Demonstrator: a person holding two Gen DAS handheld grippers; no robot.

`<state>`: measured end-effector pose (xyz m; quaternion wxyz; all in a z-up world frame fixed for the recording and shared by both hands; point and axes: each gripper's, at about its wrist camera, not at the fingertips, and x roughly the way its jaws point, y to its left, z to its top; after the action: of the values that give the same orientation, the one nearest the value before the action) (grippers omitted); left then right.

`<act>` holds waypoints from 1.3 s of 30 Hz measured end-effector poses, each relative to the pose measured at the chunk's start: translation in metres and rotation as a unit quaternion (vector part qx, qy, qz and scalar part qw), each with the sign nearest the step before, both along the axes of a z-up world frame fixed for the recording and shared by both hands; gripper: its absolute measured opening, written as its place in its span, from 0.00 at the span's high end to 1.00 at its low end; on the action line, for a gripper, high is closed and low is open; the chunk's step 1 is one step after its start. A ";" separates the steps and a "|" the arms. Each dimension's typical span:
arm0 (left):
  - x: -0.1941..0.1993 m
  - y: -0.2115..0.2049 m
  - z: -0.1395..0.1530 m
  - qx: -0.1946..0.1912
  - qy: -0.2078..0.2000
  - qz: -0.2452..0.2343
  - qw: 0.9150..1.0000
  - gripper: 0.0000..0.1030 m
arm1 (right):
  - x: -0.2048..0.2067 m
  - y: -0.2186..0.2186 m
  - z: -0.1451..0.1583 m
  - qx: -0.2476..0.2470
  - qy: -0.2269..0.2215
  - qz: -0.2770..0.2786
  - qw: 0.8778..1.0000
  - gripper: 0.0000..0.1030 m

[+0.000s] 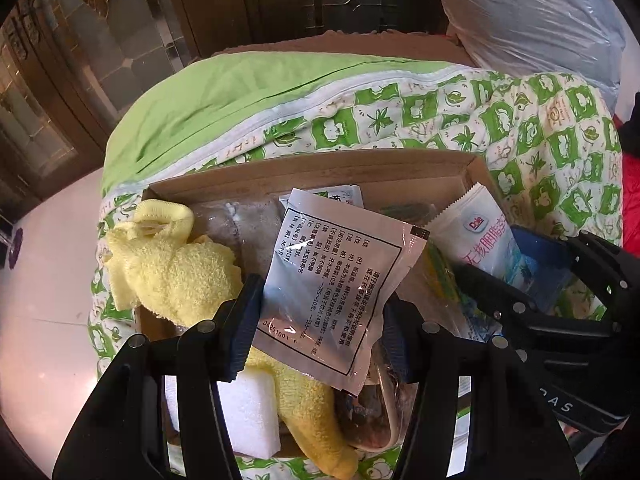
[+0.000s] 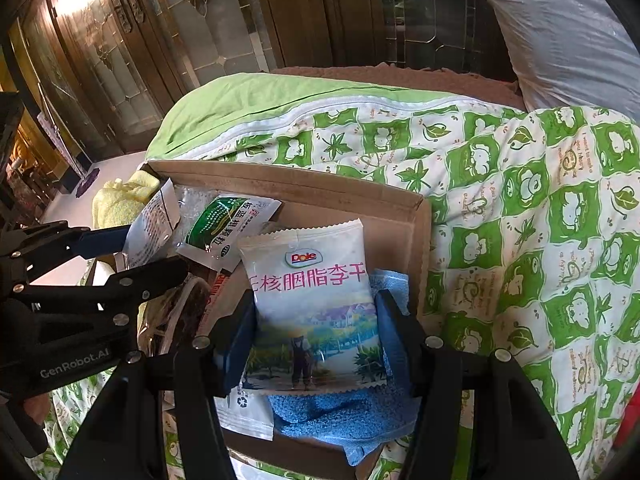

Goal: Organize soft objects

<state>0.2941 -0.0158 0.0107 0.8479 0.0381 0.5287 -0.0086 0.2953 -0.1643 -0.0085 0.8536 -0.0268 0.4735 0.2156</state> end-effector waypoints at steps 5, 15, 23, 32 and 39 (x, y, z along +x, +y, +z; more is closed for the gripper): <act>0.001 -0.001 0.000 -0.002 0.002 0.005 1.000 0.43 | -0.001 0.003 -0.001 -0.006 -0.015 0.008 1.000 0.40; -0.004 0.011 0.022 -0.021 -0.031 0.040 0.998 0.28 | -0.009 0.002 0.011 -0.002 -0.055 0.007 0.998 0.28; -0.038 0.010 0.028 -0.028 -0.034 0.038 0.998 0.28 | -0.032 -0.020 0.024 0.030 -0.075 -0.021 0.997 0.24; -0.095 -0.004 0.017 -0.030 -0.023 0.039 0.999 0.28 | -0.066 -0.038 0.023 0.054 -0.065 -0.032 0.996 0.23; -0.125 -0.012 0.019 -0.013 -0.029 0.029 0.999 0.28 | -0.087 -0.043 0.013 0.052 -0.049 -0.035 0.997 0.23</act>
<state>0.1694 -0.0275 0.0298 0.8630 0.0117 0.5049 0.0102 0.2088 -0.2075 0.0048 0.8828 0.0234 0.4201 0.2087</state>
